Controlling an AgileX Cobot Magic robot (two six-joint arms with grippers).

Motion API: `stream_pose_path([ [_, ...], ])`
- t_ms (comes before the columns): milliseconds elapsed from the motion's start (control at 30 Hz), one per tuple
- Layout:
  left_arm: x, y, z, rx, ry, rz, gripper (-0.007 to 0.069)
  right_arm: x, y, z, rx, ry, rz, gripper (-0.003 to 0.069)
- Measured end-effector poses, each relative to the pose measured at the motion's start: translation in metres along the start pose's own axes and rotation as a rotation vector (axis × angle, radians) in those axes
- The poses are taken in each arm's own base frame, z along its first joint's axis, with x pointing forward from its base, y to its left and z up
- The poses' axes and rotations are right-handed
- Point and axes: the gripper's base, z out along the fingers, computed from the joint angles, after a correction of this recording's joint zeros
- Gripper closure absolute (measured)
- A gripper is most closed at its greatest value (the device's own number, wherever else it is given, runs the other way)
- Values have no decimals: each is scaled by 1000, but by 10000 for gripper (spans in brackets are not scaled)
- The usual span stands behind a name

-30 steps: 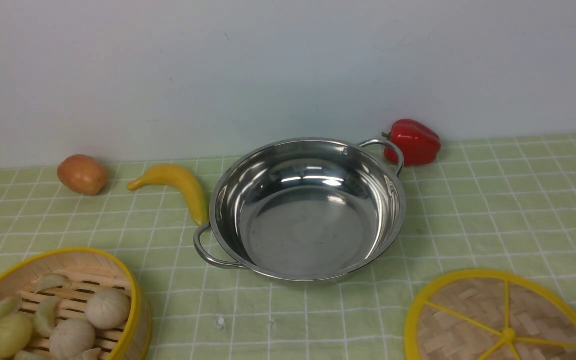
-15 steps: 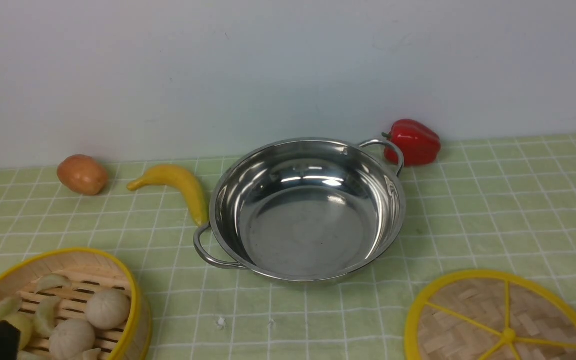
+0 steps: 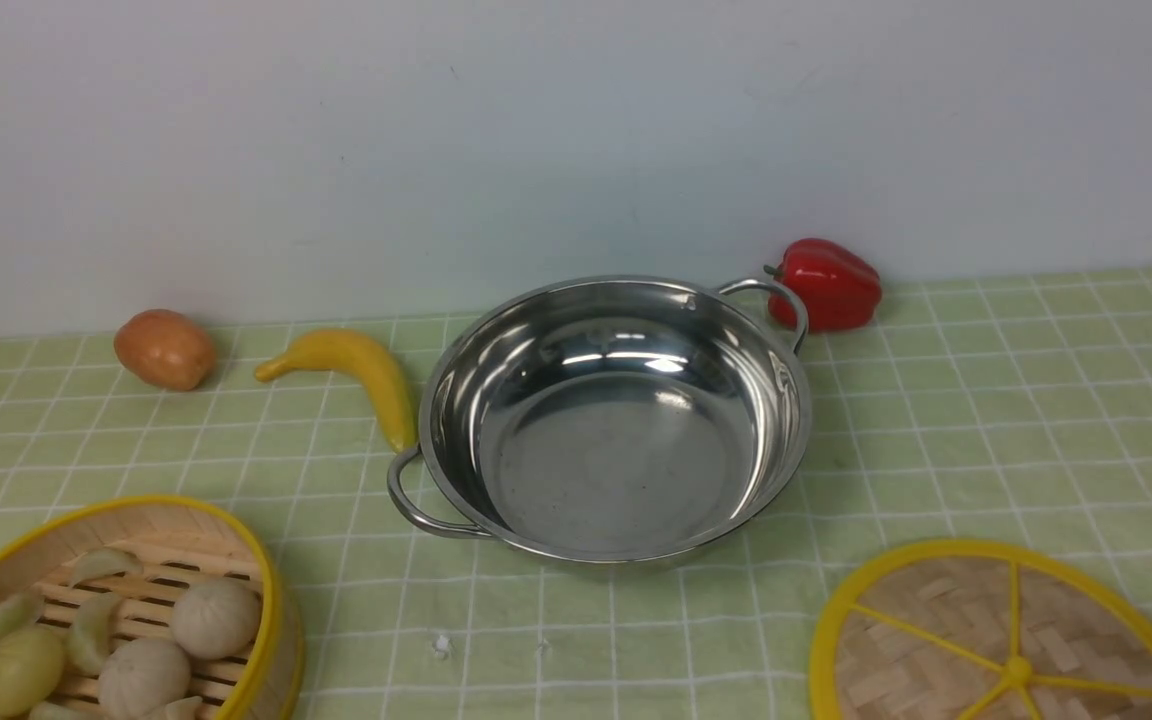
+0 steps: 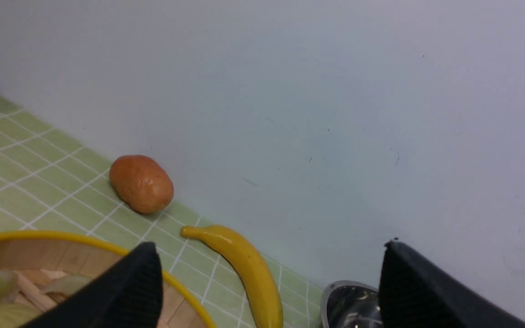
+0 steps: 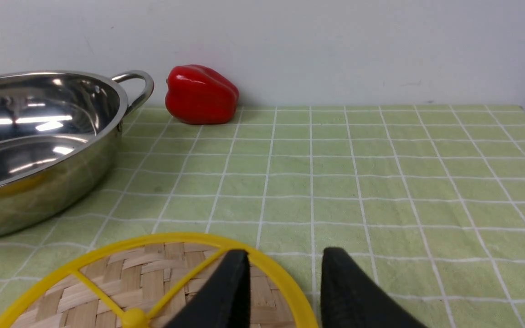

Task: Place the steamer in the pot on the green tablecloth, and put the lid on the steamer.
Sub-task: 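Grasp the rim of the steamer basket holding the buns with the left gripper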

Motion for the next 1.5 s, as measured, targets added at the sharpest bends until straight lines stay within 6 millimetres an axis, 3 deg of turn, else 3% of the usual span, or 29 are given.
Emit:
stream_pose_path([
  [500, -5, -3, -1, 11, -17, -33, 36, 0, 0, 0, 0, 0, 0, 416],
  [700, -30, -34, -5, 79, 87, 121, 78, 0, 0, 0, 0, 0, 0, 416],
  [900, -49, -63, 8, 108, 410, 312, 182, 0, 0, 0, 0, 0, 0, 416],
  [1100, -62, -82, 33, 246, 860, 710, 252, 0, 0, 0, 0, 0, 0, 416],
  [1267, -52, -73, 60, 277, 1213, 758, 257, 0, 0, 0, 0, 0, 0, 416],
  [1500, -22, -56, 101, 259, 1444, 756, 245, 0, 0, 0, 0, 0, 0, 416],
])
